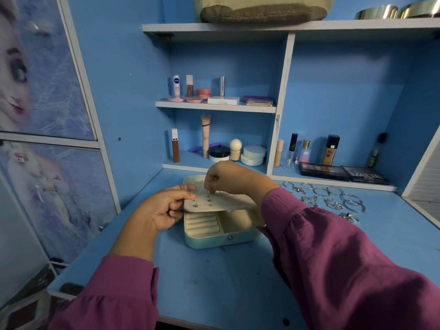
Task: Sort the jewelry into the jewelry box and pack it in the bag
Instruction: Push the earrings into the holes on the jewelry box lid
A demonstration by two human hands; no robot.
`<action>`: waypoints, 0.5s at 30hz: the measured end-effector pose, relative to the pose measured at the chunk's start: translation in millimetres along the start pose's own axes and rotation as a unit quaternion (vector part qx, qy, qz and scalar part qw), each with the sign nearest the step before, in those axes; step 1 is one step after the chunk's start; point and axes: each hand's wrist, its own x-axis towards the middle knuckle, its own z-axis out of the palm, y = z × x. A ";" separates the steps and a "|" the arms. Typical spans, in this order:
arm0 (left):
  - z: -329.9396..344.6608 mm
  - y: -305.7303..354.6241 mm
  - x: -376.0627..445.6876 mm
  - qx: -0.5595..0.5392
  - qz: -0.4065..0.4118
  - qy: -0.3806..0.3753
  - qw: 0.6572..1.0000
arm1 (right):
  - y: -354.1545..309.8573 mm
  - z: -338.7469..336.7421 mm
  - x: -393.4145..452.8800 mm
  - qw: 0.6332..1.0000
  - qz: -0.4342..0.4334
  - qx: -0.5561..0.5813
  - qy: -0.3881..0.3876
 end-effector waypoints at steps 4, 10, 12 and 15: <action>0.0 0.0 -0.6 0.002 0.002 0.002 1.000 | -0.5 2.0 -0.4 0.999 -0.012 -0.037 0.011; -0.6 -0.8 0.2 0.009 0.002 -0.001 1.000 | -3.2 1.8 1.2 0.999 -0.010 -0.049 -0.020; -0.8 -0.3 0.1 0.008 0.001 -0.001 1.000 | -1.6 1.6 1.8 0.999 -0.005 -0.041 -0.028; 0.6 -0.2 -1.1 0.013 0.005 -0.001 1.000 | 1.6 2.9 3.6 0.999 0.007 -0.034 -0.039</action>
